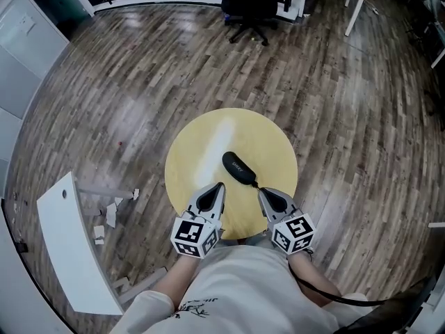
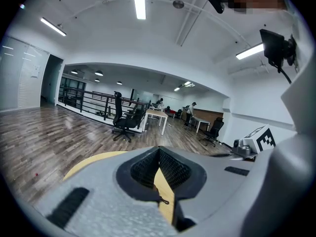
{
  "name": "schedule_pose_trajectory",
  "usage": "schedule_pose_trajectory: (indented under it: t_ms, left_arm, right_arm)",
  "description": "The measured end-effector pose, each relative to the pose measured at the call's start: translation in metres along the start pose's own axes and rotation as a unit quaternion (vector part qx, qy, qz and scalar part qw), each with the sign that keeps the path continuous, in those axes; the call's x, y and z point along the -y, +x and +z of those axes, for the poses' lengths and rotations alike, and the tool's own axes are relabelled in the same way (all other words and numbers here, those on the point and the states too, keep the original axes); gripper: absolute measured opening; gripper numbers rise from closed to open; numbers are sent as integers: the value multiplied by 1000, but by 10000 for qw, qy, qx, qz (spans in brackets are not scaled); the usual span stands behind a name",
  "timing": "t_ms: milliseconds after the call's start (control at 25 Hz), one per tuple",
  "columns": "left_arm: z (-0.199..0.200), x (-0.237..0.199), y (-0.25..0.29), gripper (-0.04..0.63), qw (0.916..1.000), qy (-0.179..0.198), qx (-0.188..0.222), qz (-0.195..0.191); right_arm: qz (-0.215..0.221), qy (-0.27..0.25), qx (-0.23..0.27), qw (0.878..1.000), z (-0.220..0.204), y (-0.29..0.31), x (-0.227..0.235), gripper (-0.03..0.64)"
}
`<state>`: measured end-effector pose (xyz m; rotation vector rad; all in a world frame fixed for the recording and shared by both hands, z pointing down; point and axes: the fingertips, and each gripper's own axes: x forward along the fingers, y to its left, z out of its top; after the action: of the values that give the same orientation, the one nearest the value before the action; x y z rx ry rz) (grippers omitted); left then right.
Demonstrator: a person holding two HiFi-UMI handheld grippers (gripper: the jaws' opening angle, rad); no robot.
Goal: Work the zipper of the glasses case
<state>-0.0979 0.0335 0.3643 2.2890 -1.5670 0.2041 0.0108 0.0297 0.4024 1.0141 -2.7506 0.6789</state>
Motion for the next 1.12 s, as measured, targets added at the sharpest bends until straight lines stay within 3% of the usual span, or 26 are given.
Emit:
schedule_pose_trajectory:
  t_ms: [200, 400, 640, 760, 920, 1120]
  left_arm:
    - [-7, -10, 5, 5, 9997, 38, -123, -214]
    - [-30, -15, 36, 5, 9966, 484, -403, -536]
    - [-76, -37, 92, 5, 9929, 411, -933, -610]
    - [-107, -50, 122, 5, 9889, 439, -1255, -657]
    - [-149, -57, 160, 5, 9781, 773, -1757, -803]
    - [-179, -65, 181, 6, 9673, 857, -2214, -893]
  right_arm:
    - [-164, -271, -311, 9990, -20, 7, 11, 2]
    - [-412, -484, -754, 9951, -57, 18, 55, 2]
    - [-378, -799, -1257, 9881, -94, 47, 94, 2]
    - [-176, -1042, -1609, 9813, -124, 69, 109, 2]
    - [107, -1412, -1993, 9696, -153, 93, 126, 3]
    - [437, -2075, -2466, 9456, -170, 109, 134, 31]
